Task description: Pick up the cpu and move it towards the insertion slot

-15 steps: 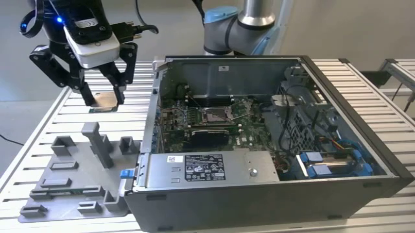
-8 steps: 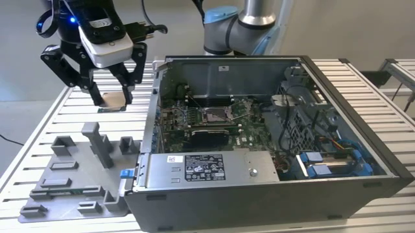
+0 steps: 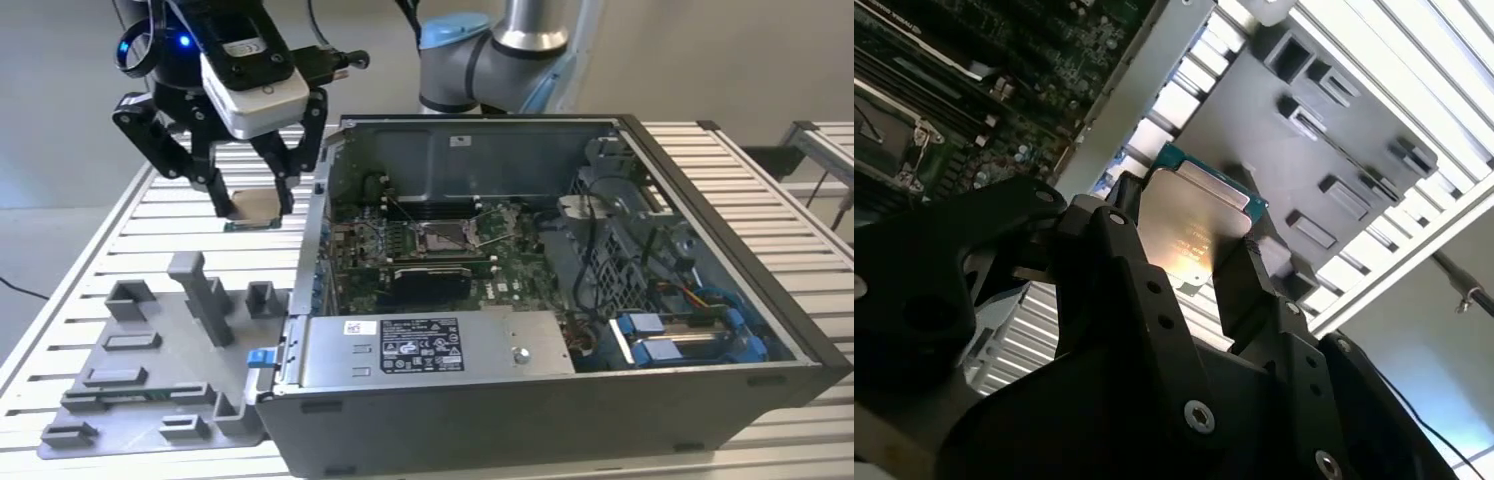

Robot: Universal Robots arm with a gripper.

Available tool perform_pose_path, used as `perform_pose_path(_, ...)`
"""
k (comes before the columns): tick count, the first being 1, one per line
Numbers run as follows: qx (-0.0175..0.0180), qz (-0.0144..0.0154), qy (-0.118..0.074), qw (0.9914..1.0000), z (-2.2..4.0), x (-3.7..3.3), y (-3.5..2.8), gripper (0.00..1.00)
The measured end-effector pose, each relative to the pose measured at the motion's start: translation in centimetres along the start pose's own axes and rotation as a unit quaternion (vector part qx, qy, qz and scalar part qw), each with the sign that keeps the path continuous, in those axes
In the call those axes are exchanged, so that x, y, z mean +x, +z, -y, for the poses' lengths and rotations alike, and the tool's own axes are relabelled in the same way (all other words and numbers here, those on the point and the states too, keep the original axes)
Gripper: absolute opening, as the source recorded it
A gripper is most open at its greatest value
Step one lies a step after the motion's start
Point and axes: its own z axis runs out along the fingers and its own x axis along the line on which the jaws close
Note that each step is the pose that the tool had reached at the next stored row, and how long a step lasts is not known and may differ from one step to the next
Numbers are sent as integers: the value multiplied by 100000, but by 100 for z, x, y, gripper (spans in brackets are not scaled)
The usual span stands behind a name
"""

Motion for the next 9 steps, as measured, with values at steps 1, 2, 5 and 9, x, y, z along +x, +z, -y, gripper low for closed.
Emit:
perform_pose_path(1,5,-5,-21,100000,1,-20,-1,0)
perform_pose_path(2,2,-4,-45,100000,3,-38,-1,0)
perform_pose_path(5,4,-11,-115,100000,7,-97,-1,0)
perform_pose_path(9,8,-42,-184,100000,15,-207,-2,0)
